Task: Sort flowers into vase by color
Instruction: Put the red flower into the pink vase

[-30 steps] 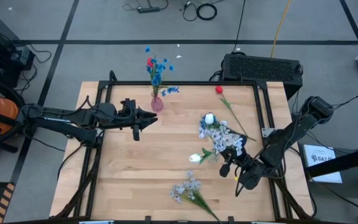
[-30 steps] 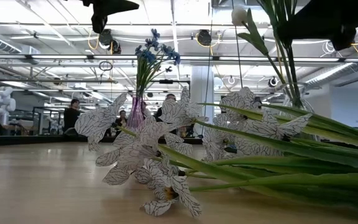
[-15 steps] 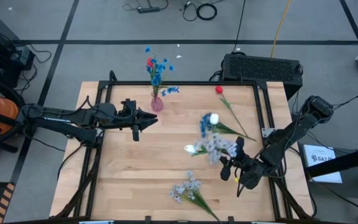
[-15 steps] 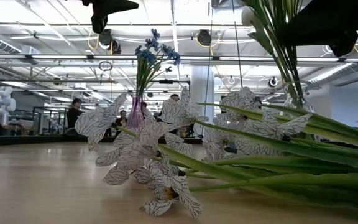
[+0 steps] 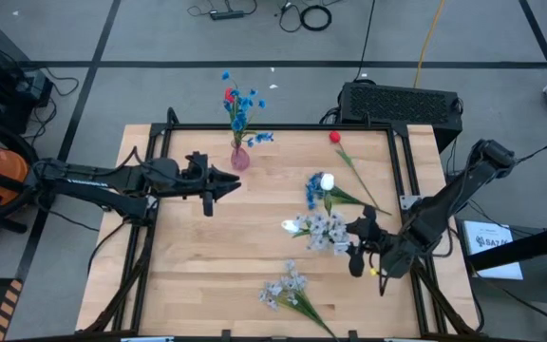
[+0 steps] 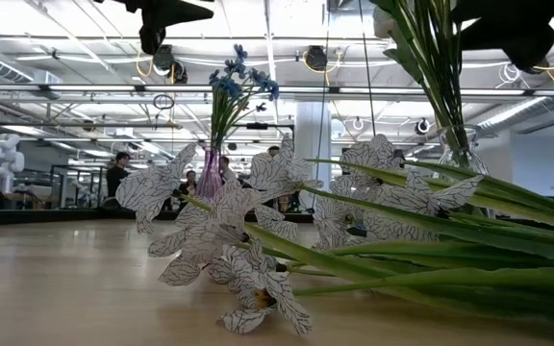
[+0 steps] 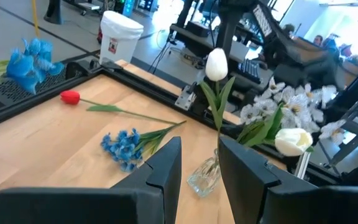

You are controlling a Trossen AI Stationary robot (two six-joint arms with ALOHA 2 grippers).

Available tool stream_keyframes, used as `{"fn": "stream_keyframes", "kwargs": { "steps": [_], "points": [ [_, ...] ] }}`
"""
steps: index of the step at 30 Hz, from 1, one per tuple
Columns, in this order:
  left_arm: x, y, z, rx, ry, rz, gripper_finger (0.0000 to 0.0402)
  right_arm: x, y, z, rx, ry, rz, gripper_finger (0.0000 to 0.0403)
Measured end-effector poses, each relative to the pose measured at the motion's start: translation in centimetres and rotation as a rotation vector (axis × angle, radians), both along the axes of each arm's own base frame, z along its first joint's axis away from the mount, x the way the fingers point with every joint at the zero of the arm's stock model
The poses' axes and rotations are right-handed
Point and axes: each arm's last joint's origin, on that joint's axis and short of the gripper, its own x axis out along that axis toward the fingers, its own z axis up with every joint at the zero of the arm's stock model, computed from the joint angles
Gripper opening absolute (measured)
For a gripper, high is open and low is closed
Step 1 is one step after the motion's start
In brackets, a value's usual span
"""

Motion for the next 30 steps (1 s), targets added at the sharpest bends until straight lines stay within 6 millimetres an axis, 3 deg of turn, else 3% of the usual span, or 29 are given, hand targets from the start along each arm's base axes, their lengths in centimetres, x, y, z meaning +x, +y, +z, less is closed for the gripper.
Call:
{"fn": "stream_keyframes", "kwargs": {
  "steps": [11, 19, 23, 30],
  "points": [
    [-0.1, 0.0, -0.7, 0.004, 0.074, 0.000, 0.0111, -2.5, -2.1, 2.4, 0.057, 0.000, 0.060, 0.0133],
    [-0.2, 0.0, -1.1, 0.006, 0.114, 0.000, 0.0111, -3.5, -3.4, 5.7, 0.078, 0.145, 0.094, 0.0058],
    [-0.3, 0.0, -1.2, 0.004, 0.132, 0.000, 0.0111, -4.0, -4.7, 7.0, 0.166, 0.300, 0.037, 0.0009],
    [-0.3, 0.0, -1.4, -0.003, 0.149, 0.000, 0.0111, -3.7, -5.9, 7.0, 0.338, 0.418, -0.193, 0.0005]
  ]
}}
